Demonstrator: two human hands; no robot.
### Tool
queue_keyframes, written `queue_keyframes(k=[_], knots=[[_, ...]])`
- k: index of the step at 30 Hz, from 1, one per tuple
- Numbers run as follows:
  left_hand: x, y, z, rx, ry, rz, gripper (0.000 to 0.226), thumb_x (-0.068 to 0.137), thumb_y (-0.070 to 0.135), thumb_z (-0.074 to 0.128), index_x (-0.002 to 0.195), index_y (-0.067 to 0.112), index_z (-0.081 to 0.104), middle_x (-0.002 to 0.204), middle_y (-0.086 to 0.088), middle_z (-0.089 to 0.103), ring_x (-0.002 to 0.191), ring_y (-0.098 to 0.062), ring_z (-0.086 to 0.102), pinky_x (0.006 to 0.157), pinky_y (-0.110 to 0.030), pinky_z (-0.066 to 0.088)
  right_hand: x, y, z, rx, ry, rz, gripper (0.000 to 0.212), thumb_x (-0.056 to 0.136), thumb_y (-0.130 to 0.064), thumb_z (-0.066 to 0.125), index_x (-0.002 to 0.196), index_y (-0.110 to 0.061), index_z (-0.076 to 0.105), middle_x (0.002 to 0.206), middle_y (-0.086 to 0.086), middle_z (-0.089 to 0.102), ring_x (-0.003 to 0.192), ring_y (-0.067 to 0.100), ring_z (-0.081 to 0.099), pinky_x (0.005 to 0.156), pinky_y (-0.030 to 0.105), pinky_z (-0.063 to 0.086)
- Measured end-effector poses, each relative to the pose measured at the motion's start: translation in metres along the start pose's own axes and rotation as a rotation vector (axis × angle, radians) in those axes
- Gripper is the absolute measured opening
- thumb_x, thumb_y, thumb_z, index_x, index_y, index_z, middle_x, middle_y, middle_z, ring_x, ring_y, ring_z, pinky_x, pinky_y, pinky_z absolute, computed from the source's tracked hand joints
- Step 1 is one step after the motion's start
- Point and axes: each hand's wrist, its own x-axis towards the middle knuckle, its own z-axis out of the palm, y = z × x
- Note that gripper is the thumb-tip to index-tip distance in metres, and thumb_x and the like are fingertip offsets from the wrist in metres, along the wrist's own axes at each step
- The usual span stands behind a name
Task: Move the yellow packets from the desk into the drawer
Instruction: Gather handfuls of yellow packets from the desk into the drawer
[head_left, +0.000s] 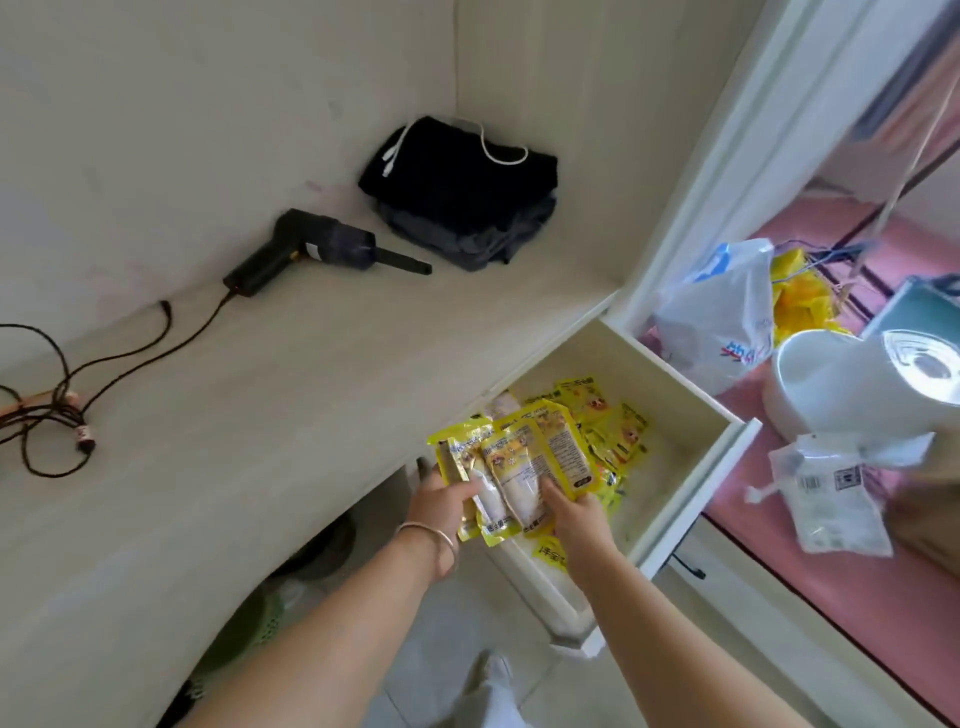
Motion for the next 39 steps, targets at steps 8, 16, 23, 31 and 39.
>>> queue_keyframes(k=[8,16,23,31,39], knots=[[0.057,-0.035,0.076,0.28,0.032,-0.071,0.043,0.078,0.02,0.066,0.118,0.01,0.056,0.112,-0.009,0.065,0.101,-0.025,0.06,0.096,-0.036,0.047,0.072,0.026,-0.049,0.153,0.089,0.235,0.026,0.088,-0.033,0.063,0.089,-0.007,0.061,0.085,0.01,0.063,0.076,0.026,0.061,0.069,0.039,0.052],[0.13,-0.058,0.098,0.443,0.155,-0.227,0.091,0.079,0.033,0.071,0.15,0.013,0.017,0.154,-0.01,0.03,0.137,-0.033,0.038,0.11,-0.05,0.036,0.128,0.045,-0.05,0.282,0.167,0.409,0.018,0.091,-0.025,0.061,0.092,-0.007,0.058,0.081,0.008,0.063,0.076,0.028,0.064,0.086,0.048,0.055],[0.168,-0.086,0.117,0.539,0.215,-0.33,0.079,0.086,0.022,0.065,0.148,0.006,0.019,0.152,-0.013,0.031,0.135,-0.033,0.039,0.11,-0.043,0.035,0.164,0.068,-0.048,0.395,0.205,0.538,0.035,0.094,-0.03,0.056,0.116,-0.003,0.056,0.087,0.009,0.06,0.067,0.022,0.06,0.057,0.033,0.053],[0.161,-0.073,0.126,0.532,0.215,-0.39,0.086,0.083,0.014,0.066,0.15,0.011,0.012,0.155,-0.014,0.025,0.138,-0.034,0.035,0.111,-0.044,0.034,0.168,0.067,-0.045,0.4,0.247,0.611,0.054,0.091,-0.034,0.059,0.136,-0.007,0.043,0.115,0.011,0.059,0.101,0.03,0.063,0.068,0.034,0.057],[0.122,-0.032,0.098,0.516,0.101,-0.33,0.07,0.083,0.017,0.064,0.145,0.018,0.031,0.14,-0.015,0.046,0.123,-0.031,0.051,0.1,-0.041,0.047,0.127,0.024,-0.025,-0.008,0.269,0.443,0.063,0.088,-0.022,0.051,0.146,-0.012,0.027,0.135,0.016,0.052,0.109,0.031,0.056,0.087,0.038,0.044]])
